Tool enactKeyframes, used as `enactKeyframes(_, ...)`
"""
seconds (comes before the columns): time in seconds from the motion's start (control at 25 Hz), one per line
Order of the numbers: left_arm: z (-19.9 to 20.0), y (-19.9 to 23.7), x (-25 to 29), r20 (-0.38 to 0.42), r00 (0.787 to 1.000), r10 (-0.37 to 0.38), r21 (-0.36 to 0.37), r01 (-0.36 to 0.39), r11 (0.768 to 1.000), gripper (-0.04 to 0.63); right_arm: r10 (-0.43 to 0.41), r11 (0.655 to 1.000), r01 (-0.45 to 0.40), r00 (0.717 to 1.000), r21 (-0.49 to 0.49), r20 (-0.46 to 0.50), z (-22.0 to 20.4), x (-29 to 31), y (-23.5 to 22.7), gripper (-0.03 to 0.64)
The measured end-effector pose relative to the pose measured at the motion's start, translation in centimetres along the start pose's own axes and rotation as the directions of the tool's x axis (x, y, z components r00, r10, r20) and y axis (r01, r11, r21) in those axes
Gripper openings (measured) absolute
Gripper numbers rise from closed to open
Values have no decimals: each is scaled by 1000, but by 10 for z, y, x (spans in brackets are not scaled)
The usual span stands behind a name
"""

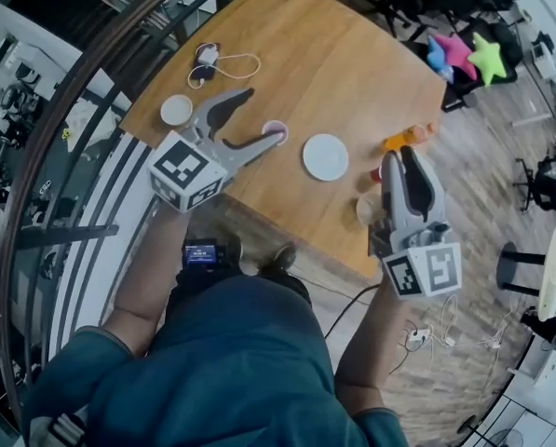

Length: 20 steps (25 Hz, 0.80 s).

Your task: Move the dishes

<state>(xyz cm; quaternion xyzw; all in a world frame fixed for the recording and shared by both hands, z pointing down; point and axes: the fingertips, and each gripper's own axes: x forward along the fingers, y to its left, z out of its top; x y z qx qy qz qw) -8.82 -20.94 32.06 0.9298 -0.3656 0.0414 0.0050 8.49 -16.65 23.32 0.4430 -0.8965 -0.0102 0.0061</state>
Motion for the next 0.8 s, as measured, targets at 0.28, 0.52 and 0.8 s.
enactKeyframes(0.28, 19, -4, -12, 55, 998, -16, 14, 15, 1000, 331, 86, 996, -86, 996, -5, -14, 5, 22, 51, 71)
enactKeyframes(0.52, 25, -4, -20, 67, 998, -20, 16, 19, 1000, 330, 97, 995, -98, 995, -5, -35, 5, 26, 63, 71)
enactKeyframes(0.8, 20, 2, -29, 70, 997, -19, 12, 18, 1000, 330, 92, 996, -92, 994, -11, -61, -3, 31, 71, 71)
